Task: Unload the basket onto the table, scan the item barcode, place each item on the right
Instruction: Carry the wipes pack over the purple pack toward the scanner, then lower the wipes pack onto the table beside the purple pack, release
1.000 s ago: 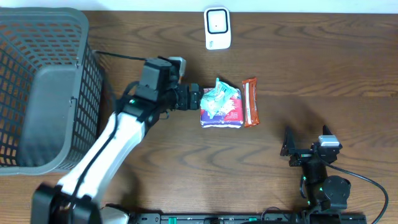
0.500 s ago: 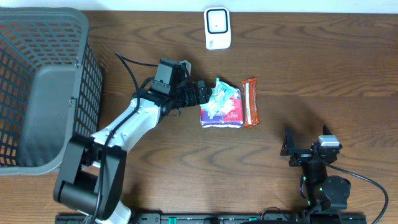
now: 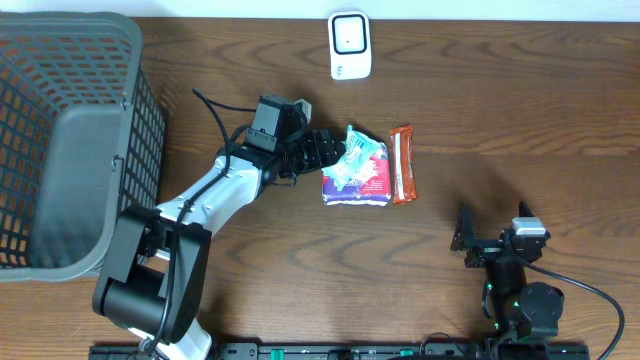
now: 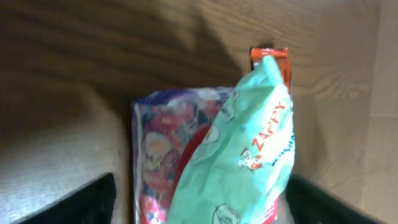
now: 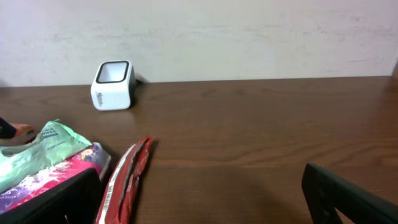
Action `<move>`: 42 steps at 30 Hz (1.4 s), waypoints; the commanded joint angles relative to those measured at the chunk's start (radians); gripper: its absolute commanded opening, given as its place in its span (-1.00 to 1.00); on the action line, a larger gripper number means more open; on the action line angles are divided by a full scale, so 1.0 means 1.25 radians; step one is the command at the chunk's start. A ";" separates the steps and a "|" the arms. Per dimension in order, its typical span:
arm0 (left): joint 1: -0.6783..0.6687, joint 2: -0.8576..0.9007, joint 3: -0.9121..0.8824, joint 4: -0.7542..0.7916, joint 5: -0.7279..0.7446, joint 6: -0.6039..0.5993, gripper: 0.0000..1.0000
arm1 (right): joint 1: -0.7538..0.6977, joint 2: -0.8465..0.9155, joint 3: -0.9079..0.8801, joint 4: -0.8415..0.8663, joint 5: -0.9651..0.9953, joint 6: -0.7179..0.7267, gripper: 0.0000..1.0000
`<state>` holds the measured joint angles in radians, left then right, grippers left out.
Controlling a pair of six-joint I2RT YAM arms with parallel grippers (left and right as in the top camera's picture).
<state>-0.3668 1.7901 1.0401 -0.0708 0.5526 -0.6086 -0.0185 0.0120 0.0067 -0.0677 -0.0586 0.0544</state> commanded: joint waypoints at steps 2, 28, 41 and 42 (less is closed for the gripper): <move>-0.009 0.016 -0.002 -0.027 0.031 0.001 1.00 | -0.003 -0.005 -0.001 -0.003 0.000 -0.012 0.99; 0.160 -0.252 0.002 0.017 0.037 -0.005 -0.86 | -0.003 -0.005 -0.001 -0.003 0.000 -0.012 0.98; 0.151 -0.242 0.001 -0.179 0.063 0.046 -0.85 | -0.003 -0.005 -0.001 -0.003 0.000 -0.012 0.98; 0.133 -0.237 0.001 -0.172 0.078 0.045 -0.85 | -0.003 -0.005 -0.001 -0.003 0.000 -0.012 0.98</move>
<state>-0.1490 1.4734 1.0405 -0.3027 0.5644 -0.5751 -0.0185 0.0120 0.0067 -0.0673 -0.0586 0.0544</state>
